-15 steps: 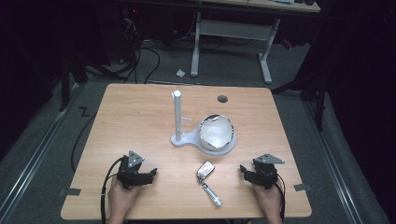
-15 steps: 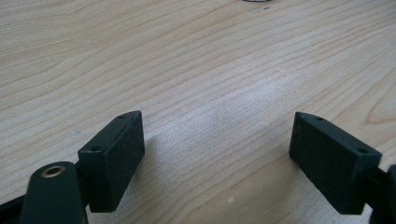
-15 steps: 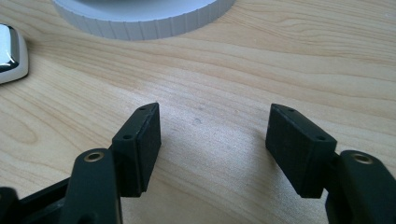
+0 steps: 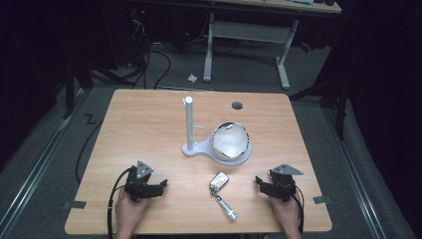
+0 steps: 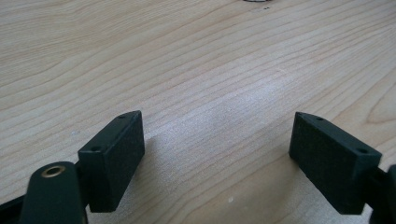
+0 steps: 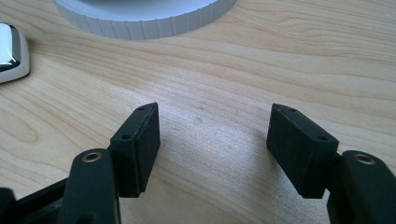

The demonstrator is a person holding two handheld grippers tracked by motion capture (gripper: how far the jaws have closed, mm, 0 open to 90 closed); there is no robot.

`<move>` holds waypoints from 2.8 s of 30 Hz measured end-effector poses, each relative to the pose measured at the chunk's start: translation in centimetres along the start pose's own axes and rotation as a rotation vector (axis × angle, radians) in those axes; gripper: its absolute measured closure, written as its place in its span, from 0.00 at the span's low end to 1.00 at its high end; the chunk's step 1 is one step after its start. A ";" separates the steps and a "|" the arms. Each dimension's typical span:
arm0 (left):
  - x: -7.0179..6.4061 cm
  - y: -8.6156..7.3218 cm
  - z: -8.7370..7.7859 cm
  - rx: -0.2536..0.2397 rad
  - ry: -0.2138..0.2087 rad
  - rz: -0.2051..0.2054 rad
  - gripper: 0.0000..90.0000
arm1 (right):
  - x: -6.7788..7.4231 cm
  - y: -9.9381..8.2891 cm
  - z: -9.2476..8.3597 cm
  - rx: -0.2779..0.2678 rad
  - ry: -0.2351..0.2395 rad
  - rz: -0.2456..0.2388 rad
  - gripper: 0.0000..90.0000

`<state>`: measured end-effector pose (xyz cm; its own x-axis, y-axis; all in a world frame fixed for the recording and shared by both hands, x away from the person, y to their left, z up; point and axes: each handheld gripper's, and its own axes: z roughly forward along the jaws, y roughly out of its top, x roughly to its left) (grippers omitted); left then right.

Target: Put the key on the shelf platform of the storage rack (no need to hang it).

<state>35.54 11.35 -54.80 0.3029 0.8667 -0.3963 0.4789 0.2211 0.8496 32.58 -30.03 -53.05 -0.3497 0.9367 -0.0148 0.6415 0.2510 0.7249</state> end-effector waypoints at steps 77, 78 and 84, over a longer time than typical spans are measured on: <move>0.0 0.0 0.0 0.001 -0.001 0.000 0.20 | 12.5 1.6 0.0 0.036 0.399 -0.260 0.69; 0.0 0.0 0.0 0.001 -0.001 0.000 0.20 | 12.7 1.5 0.2 0.040 0.392 -0.278 0.69; 0.0 0.0 0.0 0.001 0.000 0.000 0.20 | 12.8 1.4 0.5 0.042 0.383 -0.279 0.70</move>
<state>35.55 11.37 -54.79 0.3033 0.8665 -0.3964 0.4797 0.2205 0.8492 29.37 -17.58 -52.58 -0.7342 0.6767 0.0560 0.5116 0.4971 0.7009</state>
